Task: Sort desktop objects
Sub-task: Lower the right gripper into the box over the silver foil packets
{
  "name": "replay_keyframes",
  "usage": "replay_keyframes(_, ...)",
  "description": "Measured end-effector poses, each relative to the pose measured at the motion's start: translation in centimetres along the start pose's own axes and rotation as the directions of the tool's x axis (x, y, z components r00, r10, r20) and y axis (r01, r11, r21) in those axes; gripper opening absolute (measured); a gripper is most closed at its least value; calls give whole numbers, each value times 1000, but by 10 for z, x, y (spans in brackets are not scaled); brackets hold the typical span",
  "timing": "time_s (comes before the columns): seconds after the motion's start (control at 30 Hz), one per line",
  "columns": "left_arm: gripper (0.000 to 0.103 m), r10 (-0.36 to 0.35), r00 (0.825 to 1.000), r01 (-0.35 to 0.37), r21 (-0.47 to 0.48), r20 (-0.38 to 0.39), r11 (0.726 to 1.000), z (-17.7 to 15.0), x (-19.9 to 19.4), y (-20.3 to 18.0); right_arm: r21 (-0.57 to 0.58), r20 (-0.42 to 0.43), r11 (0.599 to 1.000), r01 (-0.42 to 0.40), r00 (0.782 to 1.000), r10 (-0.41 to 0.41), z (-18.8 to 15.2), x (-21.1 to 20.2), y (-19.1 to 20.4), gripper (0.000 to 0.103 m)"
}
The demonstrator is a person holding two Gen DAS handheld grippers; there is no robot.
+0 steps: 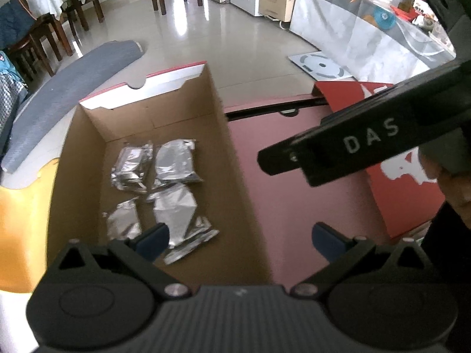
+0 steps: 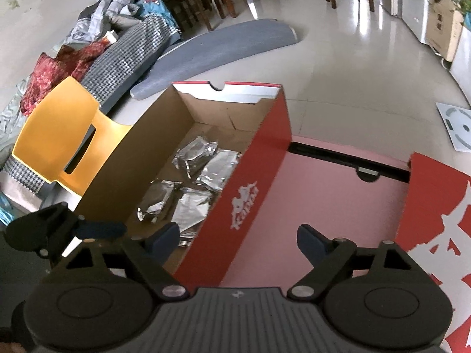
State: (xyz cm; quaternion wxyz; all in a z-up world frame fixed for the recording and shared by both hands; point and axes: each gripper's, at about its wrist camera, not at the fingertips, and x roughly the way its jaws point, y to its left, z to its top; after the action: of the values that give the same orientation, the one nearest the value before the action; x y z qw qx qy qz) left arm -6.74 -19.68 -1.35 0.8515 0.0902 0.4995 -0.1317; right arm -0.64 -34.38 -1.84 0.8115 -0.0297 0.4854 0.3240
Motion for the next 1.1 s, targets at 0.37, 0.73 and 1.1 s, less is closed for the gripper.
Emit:
replay_keyframes(0.37,103,77,996,-77,7,-42,997,-12,4,42,-15,9,1000,-26,1000,26,8,12,18,84)
replay_keyframes(0.73,103,114,989,-109,51,-90,993,-21,19,67,-147,-7,986,-82,997,82,18,28,48,81)
replay_keyframes(1.1,103,138,983,-128,87,-121,988,-26,32,88,-249,-83,962,-111,992,93,26,62,75,81)
